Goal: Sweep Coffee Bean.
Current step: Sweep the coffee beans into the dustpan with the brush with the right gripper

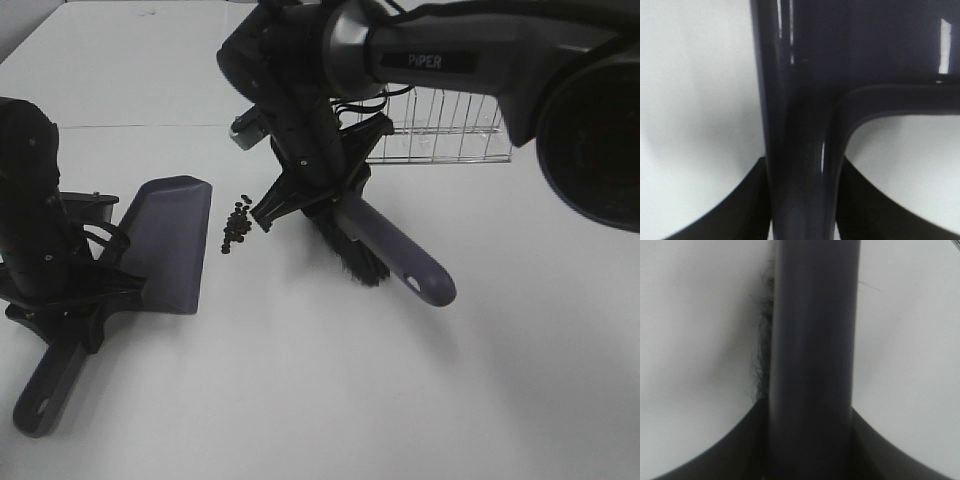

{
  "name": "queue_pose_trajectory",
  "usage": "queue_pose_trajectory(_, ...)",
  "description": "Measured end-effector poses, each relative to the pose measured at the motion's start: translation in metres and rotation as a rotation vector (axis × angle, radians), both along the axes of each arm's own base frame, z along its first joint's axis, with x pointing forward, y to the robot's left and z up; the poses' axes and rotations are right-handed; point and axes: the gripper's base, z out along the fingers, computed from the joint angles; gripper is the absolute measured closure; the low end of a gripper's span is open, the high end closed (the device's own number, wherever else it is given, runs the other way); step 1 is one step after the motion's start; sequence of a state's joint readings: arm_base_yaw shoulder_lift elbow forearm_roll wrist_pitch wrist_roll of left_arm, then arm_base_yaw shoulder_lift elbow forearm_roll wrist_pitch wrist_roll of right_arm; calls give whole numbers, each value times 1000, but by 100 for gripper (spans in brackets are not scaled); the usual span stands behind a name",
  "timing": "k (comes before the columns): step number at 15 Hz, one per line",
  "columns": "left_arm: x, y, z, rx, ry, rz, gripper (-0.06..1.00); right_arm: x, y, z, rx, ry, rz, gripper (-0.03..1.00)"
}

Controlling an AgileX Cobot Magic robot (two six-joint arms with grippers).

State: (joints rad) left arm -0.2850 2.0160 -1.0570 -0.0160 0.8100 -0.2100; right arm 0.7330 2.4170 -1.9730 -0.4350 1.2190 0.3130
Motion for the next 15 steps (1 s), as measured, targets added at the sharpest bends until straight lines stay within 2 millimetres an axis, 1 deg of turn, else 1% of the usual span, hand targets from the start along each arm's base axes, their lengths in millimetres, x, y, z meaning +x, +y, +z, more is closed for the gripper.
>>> queue_pose_trajectory(2, 0, 0, 0, 0, 0, 0, 60, -5, 14, -8, 30, 15, 11, 66)
queue_pose_trajectory(5, 0, 0, 0, 0, 0, 0, 60, -7, 29, -17, 86, 60, 2, 66)
queue_pose_trajectory(8, 0, 0, 0, 0, 0, 0, 60, -16, 49, -16, 182, 112, 5, 66)
queue_pose_trajectory(9, 0, 0, 0, 0, 0, 0, 60, -17, 52, -16, 197, 120, 4, 66)
queue_pose_trajectory(11, 0, 0, 0, 0, 0, 0, 60, -26, 63, -15, 244, 157, 15, 66)
queue_pose_trajectory(13, 0, 0, 0, 0, 0, 0, 60, -33, 72, -15, 332, 218, -12, 66)
queue_pose_trajectory(15, 0, 0, 0, 0, 0, 0, 60, -34, 82, -9, 441, 236, -25, 66)
